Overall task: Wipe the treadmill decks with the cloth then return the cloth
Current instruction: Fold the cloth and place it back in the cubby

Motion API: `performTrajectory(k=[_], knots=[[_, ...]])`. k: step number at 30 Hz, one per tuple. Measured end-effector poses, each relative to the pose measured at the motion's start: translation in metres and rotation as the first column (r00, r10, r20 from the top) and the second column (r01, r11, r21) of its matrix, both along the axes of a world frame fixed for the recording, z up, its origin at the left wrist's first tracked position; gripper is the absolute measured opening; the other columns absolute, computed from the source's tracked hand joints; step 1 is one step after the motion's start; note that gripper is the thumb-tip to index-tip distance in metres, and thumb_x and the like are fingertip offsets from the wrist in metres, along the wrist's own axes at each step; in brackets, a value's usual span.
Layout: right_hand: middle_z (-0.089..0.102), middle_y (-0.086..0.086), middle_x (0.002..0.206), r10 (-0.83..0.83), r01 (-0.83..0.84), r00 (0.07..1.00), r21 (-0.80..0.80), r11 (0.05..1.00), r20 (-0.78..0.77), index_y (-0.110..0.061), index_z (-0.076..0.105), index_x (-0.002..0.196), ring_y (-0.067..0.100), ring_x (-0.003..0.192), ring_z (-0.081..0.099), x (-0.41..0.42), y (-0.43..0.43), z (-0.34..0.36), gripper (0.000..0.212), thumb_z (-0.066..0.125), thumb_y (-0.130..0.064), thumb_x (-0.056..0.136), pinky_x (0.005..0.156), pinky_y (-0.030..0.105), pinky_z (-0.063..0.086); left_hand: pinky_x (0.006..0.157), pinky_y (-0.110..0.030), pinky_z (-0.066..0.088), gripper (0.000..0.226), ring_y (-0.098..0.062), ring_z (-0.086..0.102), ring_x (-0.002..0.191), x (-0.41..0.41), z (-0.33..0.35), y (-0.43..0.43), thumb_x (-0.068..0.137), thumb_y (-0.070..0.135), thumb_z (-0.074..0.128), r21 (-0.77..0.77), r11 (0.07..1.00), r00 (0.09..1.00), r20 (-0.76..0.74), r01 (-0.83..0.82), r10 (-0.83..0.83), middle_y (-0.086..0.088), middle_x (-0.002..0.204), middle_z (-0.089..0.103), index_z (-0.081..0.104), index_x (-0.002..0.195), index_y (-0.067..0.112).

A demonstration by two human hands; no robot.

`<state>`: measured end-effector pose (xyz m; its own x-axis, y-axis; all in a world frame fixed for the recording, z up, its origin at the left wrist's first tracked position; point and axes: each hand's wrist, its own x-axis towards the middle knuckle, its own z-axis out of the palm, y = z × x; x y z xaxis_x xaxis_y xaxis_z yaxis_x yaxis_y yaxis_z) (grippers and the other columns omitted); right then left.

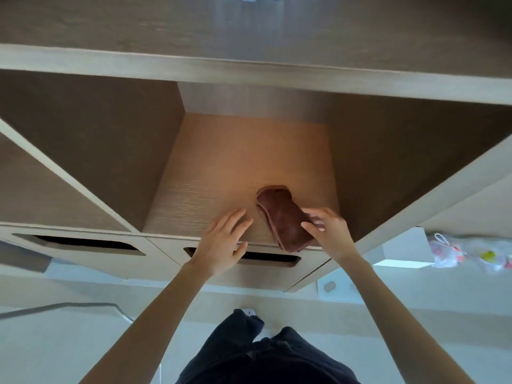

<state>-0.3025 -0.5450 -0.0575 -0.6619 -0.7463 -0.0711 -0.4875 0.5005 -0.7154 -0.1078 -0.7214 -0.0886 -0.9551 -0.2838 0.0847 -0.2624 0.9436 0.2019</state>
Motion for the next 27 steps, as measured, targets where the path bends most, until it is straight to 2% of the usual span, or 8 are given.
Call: performTrajectory(k=[3, 8, 13, 16, 19, 22, 24, 27], knots=[[0.065, -0.002, 0.094, -0.075, 0.072, 0.994, 0.031, 0.997, 0.082, -0.018, 0.064, 0.113, 0.014, 0.083, 0.064, 0.009, 0.001, -0.003, 0.032, 0.071, -0.021, 0.082, 0.078, 0.023, 0.052, 0.107, -0.041, 0.035, 0.058, -0.023, 0.033, 0.137, -0.015, 0.002, 0.002, 0.089, 0.028, 0.055, 0.049, 0.995, 0.996, -0.038, 0.086, -0.084, -0.006, 0.151, 0.031, 0.036, 0.143, 0.015], [0.066, -0.003, 0.089, -0.100, 0.095, 0.987, 0.051, 0.994, 0.127, -0.014, 0.062, 0.111, 0.010, 0.080, 0.065, 0.016, -0.004, -0.003, 0.029, 0.069, -0.020, 0.084, 0.065, 0.002, 0.042, 0.109, -0.032, 0.023, 0.053, -0.015, 0.025, 0.140, -0.040, 0.010, 0.010, 0.093, 0.038, 0.040, 0.043, 0.969, 0.968, -0.074, 0.242, -0.239, 0.003, 0.153, 0.029, 0.035, 0.143, 0.022], [0.071, -0.001, 0.092, 0.103, -0.124, 0.937, 0.041, 0.991, 0.335, -0.009, 0.067, 0.113, -0.001, 0.077, 0.068, 0.006, 0.009, 0.014, 0.028, 0.051, 0.000, 0.092, 0.069, 0.008, 0.049, 0.113, -0.039, 0.023, 0.039, -0.012, 0.026, 0.140, -0.043, 0.017, -0.013, 0.095, 0.039, 0.047, 0.069, 0.971, 0.971, -0.077, 0.230, -0.225, 0.007, 0.146, 0.041, 0.054, 0.130, 0.025], [0.070, -0.007, 0.096, 0.092, -0.092, 0.996, -0.018, 0.996, -0.004, -0.012, 0.070, 0.108, -0.008, 0.081, 0.063, 0.000, 0.002, 0.018, 0.028, 0.055, 0.003, 0.089, 0.079, 0.009, 0.048, 0.114, -0.040, 0.021, 0.044, -0.013, 0.025, 0.141, -0.042, 0.023, -0.022, 0.093, 0.050, 0.040, -0.012, 0.975, 0.973, -0.053, 0.224, -0.224, 0.007, 0.147, 0.039, 0.056, 0.127, 0.025], [0.067, 0.004, 0.112, 0.122, -0.143, 0.960, -0.068, 0.987, -0.252, -0.007, 0.070, 0.108, 0.016, 0.100, 0.064, -0.009, -0.013, 0.014, 0.035, 0.055, 0.012, 0.083, 0.091, 0.028, 0.050, 0.114, -0.039, 0.016, 0.060, -0.016, 0.029, 0.138, -0.042, 0.022, 0.002, 0.089, 0.060, 0.035, -0.030, 0.955, 0.954, -0.035, 0.296, -0.297, 0.000, 0.148, 0.037, 0.048, 0.132, 0.021], [0.060, 0.005, 0.125, 0.212, -0.210, 0.948, 0.032, 0.977, -0.238, -0.009, 0.066, 0.115, 0.022, 0.119, 0.054, -0.014, -0.021, 0.006, 0.047, 0.054, 0.017, 0.079, 0.101, 0.032, 0.042, 0.113, -0.037, 0.019, 0.057, -0.019, 0.031, 0.138, -0.036, 0.011, 0.022, 0.086, 0.056, 0.048, -0.012, 0.939, 0.937, -0.075, 0.342, -0.342, -0.004, 0.149, 0.036, 0.049, 0.132, 0.022], [0.060, 0.005, 0.125, 0.213, -0.213, 0.959, 0.021, 0.977, -0.187, -0.011, 0.065, 0.117, 0.021, 0.120, 0.053, -0.014, -0.021, 0.003, 0.047, 0.059, 0.016, 0.078, 0.104, 0.030, 0.039, 0.113, -0.037, 0.023, 0.052, -0.017, 0.030, 0.139, -0.032, 0.006, 0.021, 0.084, 0.049, 0.055, 0.006, 0.946, 0.940, -0.117, 0.323, -0.320, -0.002, 0.149, 0.036, 0.053, 0.129, 0.023], [0.063, 0.000, 0.118, 0.208, -0.204, 0.953, 0.040, 0.978, -0.221, -0.014, 0.066, 0.113, 0.019, 0.110, 0.058, -0.014, -0.021, 0.003, 0.039, 0.069, 0.003, 0.078, 0.092, 0.035, 0.047, 0.112, -0.041, 0.030, 0.041, -0.016, 0.037, 0.135, -0.031, 0.009, 0.012, 0.080, 0.041, 0.062, -0.005, 0.949, 0.940, -0.138, 0.314, -0.311, 0.002, 0.144, 0.044, 0.060, 0.117, 0.024]])
